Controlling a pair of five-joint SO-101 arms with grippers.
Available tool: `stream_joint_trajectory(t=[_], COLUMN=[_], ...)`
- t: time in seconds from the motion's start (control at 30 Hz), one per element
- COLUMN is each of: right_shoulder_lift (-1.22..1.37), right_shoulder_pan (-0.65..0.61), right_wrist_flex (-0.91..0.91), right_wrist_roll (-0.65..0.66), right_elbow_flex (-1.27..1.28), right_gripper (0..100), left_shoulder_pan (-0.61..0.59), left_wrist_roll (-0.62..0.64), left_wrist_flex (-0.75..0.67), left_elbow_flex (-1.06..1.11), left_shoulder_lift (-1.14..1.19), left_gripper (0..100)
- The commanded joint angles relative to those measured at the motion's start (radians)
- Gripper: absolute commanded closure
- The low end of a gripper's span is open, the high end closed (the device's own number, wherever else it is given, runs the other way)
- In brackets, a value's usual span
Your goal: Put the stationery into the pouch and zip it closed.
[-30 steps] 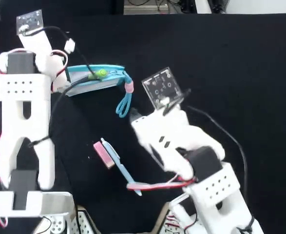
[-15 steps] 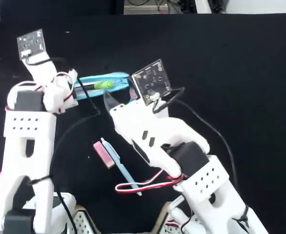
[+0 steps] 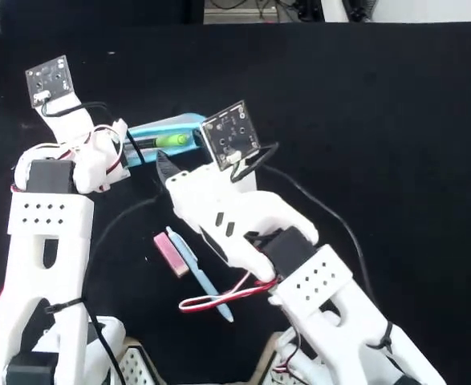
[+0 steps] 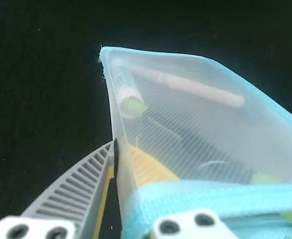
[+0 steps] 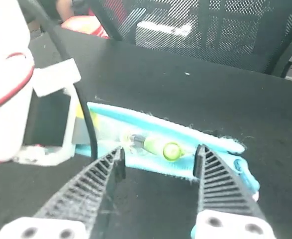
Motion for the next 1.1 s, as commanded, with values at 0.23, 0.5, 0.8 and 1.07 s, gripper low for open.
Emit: stream_joint_trajectory(t=[0.23, 0.5, 0.8, 1.07], right_shoulder_lift=[0.022, -0.047, -0.361, -0.311], right_shoulder_pan=[-0.015, 0.075, 0.086, 0.086], right_wrist_flex=[-0.018, -0.012, 0.147, 0.241], right_wrist_roll=[-0.032, -0.037, 0.075, 0.215], right_elbow_flex=[0.004, 0.013, 0.012, -0.056], right_gripper=[98.2, 98.8, 98.8, 98.8], left_shoulder_pan=[0.004, 0.004, 0.005, 0.007], left_wrist_roll=[0.012, 0.011, 0.011, 0.011], left_wrist_flex=[-0.011, -0.012, -0.014, -0.015], left_elbow_flex=[0.005, 0.005, 0.005, 0.005], left_shoulder_lift=[-0.003, 0.003, 0.005, 0.005], left_gripper=[97, 97, 97, 97])
